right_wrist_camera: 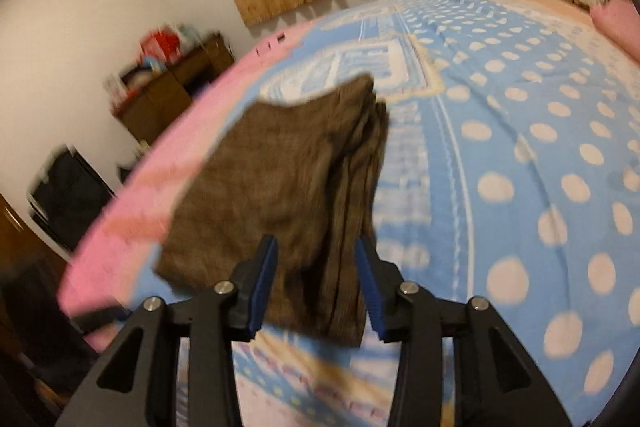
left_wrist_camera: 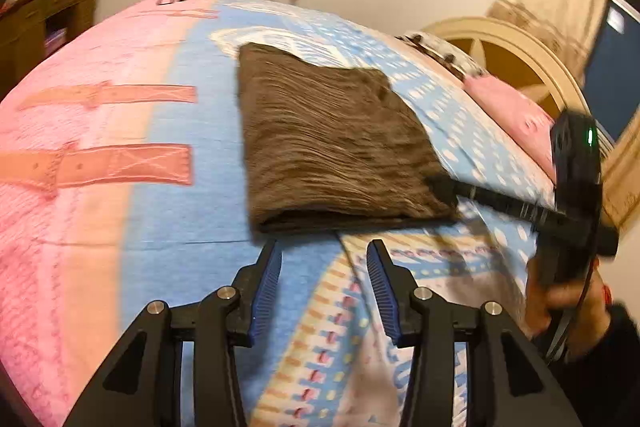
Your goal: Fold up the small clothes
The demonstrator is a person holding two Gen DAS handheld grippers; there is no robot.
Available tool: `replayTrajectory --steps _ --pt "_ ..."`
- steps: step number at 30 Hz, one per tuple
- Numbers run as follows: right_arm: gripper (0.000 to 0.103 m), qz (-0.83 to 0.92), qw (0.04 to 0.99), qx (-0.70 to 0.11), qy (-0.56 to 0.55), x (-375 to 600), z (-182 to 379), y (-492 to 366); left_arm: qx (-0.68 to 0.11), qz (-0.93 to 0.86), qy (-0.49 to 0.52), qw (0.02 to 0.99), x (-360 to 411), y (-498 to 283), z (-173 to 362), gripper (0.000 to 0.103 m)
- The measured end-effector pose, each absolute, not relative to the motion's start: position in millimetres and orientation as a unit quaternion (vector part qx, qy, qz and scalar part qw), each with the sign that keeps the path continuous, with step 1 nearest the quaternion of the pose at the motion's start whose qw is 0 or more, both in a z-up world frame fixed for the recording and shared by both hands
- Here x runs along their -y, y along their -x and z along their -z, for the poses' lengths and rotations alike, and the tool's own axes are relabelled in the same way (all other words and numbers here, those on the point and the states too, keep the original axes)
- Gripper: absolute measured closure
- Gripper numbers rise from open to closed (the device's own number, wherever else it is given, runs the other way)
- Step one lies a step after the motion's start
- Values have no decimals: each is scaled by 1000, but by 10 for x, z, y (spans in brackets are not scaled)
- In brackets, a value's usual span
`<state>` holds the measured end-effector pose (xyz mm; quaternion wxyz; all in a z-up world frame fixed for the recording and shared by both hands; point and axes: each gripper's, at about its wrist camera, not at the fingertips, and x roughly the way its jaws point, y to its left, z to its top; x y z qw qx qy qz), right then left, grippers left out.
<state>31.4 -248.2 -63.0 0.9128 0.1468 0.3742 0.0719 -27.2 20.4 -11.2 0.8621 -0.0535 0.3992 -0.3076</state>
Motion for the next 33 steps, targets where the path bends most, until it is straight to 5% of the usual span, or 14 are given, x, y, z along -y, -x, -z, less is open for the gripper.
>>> replayTrajectory --steps 3,4,7,16,21,25,30,33 --pt "63 -57 907 -396 -132 2365 791 -364 -403 299 69 862 -285 272 93 57" --pt "84 -50 904 -405 -125 2349 833 -404 -404 299 72 862 -302 278 92 57" --pt "91 -41 902 -410 -127 2394 867 -380 -401 292 68 866 -247 288 90 57" --pt "87 -40 898 -416 -136 2546 733 -219 -395 261 77 878 -250 -172 -47 56" --pt "80 -9 939 -328 -99 2544 242 -364 -400 229 64 885 65 -484 -37 49" --pt "80 -38 941 -330 -61 2327 247 -798 -435 176 29 883 288 -671 186 49" --pt "85 2 913 -406 -49 2421 789 -1189 -447 160 44 879 239 -721 349 28" --pt "87 -15 916 -385 -110 2610 817 -1129 -448 158 38 879 247 -712 342 28"
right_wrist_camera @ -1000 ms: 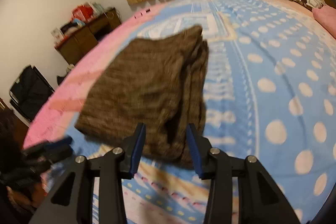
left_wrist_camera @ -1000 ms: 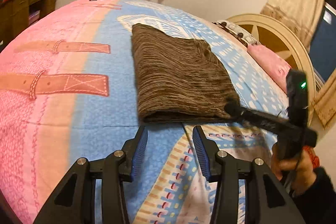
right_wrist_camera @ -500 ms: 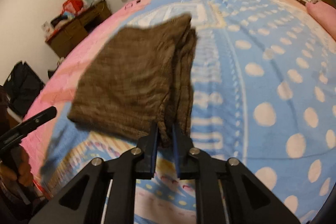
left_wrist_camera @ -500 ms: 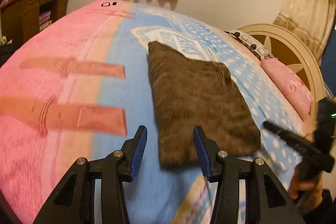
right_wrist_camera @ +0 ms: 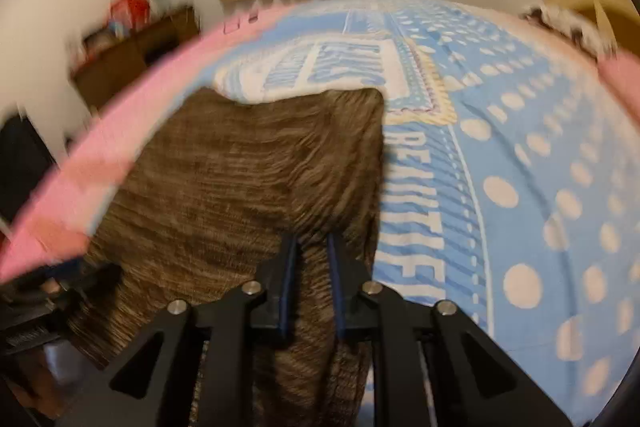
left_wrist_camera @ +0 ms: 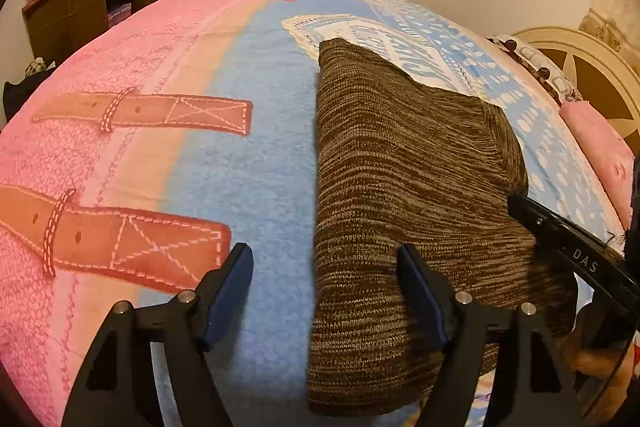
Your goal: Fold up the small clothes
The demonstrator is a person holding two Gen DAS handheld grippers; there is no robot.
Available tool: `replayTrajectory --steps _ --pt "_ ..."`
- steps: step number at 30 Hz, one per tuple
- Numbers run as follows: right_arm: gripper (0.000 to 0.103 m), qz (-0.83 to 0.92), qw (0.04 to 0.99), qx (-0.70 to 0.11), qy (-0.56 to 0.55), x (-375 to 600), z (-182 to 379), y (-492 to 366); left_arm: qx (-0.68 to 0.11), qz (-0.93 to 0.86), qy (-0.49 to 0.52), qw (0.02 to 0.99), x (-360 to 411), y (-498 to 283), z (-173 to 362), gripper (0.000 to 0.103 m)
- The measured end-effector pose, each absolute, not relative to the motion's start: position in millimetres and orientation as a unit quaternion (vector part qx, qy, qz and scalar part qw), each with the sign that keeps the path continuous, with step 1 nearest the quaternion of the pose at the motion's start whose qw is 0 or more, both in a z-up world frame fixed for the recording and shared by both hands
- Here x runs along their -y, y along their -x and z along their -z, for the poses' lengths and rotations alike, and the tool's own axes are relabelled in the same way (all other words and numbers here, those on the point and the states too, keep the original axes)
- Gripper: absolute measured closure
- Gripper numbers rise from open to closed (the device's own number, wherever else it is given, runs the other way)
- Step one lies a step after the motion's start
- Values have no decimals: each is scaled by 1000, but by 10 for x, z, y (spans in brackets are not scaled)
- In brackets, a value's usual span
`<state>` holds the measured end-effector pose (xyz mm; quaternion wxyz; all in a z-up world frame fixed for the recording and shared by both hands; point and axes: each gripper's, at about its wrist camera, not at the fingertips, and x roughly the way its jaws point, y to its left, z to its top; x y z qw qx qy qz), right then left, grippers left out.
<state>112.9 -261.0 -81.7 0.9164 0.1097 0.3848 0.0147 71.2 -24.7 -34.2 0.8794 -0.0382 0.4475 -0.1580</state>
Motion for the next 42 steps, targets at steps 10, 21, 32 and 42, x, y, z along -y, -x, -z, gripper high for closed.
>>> replayTrajectory --steps 10,21,32,42 --pt "73 4 943 -329 -59 2381 392 -981 -444 145 9 884 299 -669 252 28" --pt "74 13 917 -391 -79 2691 729 -2125 -450 137 -1 883 365 -700 326 27" --pt "70 24 933 -353 -65 2538 496 -1690 -459 136 12 878 335 -682 356 25" --pt "60 30 928 -350 -120 2532 553 -904 -470 189 20 862 260 -460 351 25"
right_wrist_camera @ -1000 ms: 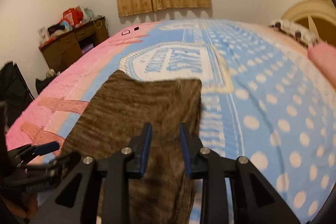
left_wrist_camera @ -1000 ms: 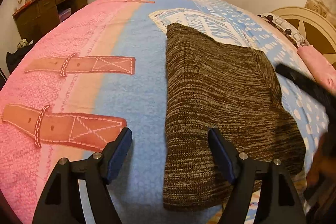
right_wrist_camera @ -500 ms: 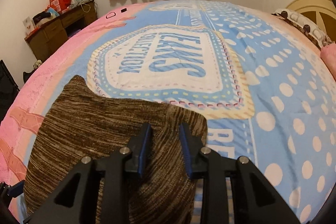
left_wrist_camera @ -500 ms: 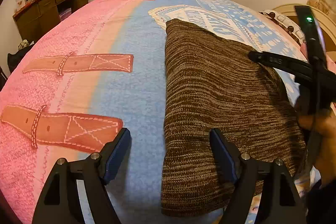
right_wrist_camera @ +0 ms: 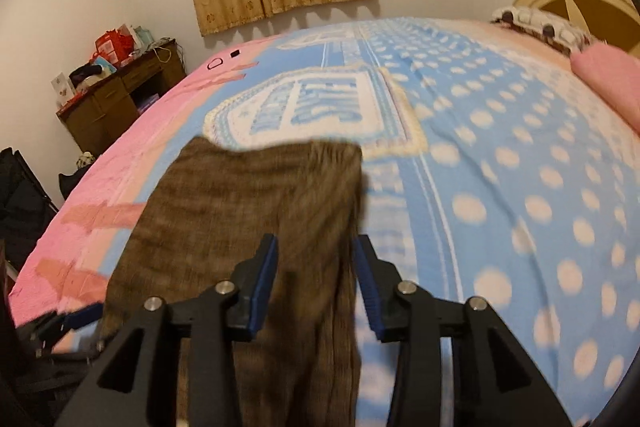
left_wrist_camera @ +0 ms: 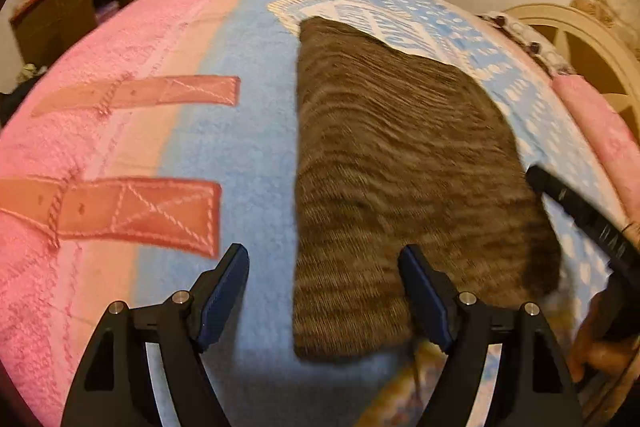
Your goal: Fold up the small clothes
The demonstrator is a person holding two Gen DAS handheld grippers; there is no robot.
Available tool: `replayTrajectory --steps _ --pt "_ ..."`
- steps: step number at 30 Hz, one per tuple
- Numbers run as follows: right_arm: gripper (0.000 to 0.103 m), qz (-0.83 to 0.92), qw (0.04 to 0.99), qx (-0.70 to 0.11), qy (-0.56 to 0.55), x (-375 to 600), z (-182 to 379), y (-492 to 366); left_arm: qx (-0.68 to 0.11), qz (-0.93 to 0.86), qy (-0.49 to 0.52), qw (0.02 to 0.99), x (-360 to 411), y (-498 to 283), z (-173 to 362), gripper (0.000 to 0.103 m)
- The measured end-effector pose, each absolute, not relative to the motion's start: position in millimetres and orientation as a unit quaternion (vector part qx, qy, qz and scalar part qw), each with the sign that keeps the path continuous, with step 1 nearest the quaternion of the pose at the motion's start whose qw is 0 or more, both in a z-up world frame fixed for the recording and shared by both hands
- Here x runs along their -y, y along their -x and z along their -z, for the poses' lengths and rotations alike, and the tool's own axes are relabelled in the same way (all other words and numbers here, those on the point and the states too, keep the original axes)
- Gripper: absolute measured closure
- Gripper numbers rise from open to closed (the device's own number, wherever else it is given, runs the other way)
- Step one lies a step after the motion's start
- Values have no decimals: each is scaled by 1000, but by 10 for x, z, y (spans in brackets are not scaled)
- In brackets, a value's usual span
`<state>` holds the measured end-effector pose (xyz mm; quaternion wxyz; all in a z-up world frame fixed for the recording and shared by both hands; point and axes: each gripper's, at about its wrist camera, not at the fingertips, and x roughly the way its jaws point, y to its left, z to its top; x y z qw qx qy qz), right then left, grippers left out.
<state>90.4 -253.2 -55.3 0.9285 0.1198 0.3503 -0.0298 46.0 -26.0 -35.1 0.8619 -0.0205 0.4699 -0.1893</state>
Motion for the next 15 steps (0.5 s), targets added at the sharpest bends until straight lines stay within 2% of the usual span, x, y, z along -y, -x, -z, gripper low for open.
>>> replayTrajectory --steps 3,7,15 --pt "59 33 925 -354 -132 2533 651 -631 -462 217 43 859 169 -352 337 25" --pt "47 40 925 -350 -140 2578 695 -398 -467 221 72 853 125 -346 335 25" --pt "46 28 928 -338 -153 2637 637 -439 -448 217 56 865 225 -532 186 25"
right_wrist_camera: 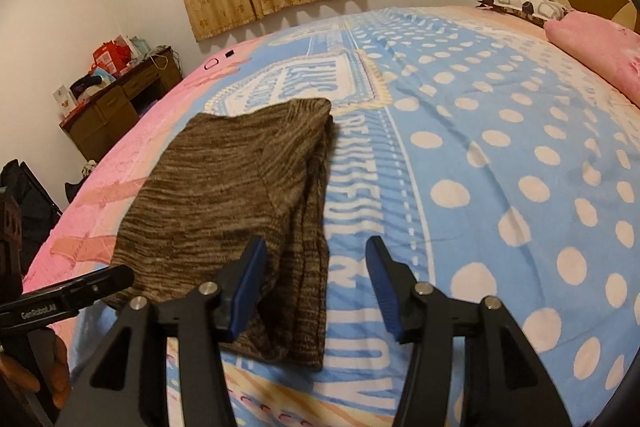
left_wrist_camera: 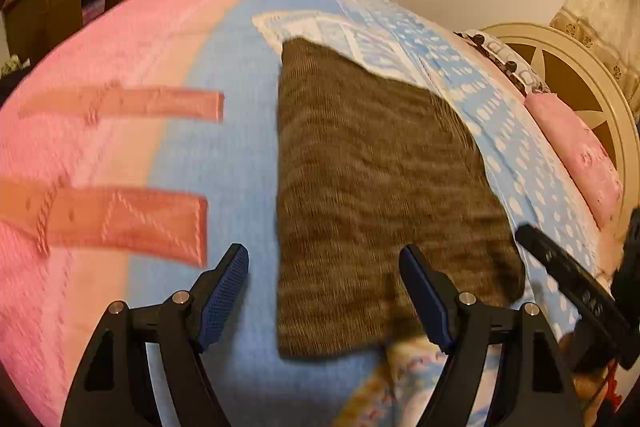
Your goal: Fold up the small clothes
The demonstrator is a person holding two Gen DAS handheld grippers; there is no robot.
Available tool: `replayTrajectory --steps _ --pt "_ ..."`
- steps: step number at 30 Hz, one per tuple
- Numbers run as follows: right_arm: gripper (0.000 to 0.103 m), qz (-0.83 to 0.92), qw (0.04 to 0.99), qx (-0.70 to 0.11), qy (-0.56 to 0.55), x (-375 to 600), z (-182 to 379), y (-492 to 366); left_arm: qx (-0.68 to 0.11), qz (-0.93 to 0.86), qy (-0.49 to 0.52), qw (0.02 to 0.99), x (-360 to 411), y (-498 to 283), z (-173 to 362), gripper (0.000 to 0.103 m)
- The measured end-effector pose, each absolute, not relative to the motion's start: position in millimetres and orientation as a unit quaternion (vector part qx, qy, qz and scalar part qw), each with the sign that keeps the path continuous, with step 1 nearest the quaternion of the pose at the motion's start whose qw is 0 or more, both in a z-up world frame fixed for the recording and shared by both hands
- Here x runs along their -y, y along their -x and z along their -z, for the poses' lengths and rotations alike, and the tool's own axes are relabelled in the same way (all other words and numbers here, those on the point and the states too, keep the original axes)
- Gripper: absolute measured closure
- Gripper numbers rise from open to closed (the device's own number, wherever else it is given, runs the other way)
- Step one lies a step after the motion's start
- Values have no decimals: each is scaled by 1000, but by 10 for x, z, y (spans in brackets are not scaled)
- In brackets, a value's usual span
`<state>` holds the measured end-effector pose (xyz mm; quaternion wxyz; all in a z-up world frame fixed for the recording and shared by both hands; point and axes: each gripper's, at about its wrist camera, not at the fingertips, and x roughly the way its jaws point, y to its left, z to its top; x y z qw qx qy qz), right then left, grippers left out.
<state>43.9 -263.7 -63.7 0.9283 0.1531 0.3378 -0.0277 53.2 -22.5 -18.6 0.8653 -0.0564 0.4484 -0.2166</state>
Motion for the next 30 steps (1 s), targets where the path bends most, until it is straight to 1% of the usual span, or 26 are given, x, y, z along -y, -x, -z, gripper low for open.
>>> replayTrajectory --steps 1,6,11,13,15,17,18,19,20,21,23,27,30 --pt "45 26 928 -338 -155 2643 647 -428 -445 215 59 867 211 -578 166 25" --pt "45 27 931 -331 -155 2684 657 -383 -425 220 65 876 230 -945 -34 25" --pt "45 18 931 -324 -171 2685 695 -364 -398 208 1 894 544 -1514 -192 25" --pt "45 17 930 -325 -171 2683 723 -363 -384 177 -16 906 654 -1818 -193 25" --pt "45 17 930 -328 -167 2677 740 -370 -390 142 -39 909 737 -2087 -80 25" --pt "45 18 930 -328 -167 2700 738 -369 -437 93 -89 890 839 -2384 240 25" --pt "45 19 929 -327 -170 2720 732 -368 -457 82 -109 879 866 -2456 391 22" --pt "45 19 929 -327 -171 2733 730 -367 -461 83 -110 877 856 -2492 501 21" --pt "45 20 929 -326 -171 2746 725 -369 -438 87 -87 891 782 -2478 502 13" --pt "45 23 930 -326 -169 2758 719 -372 -445 80 -80 889 735 -2509 533 7" --pt "45 25 931 -325 -166 2777 716 -388 -455 85 -54 885 639 -2563 555 3" --pt "45 20 932 -327 -158 2761 696 -512 -457 95 -51 883 582 -2528 517 2" --pt "45 12 931 -328 -162 2752 695 -529 -455 140 -4 879 466 -2343 335 3"
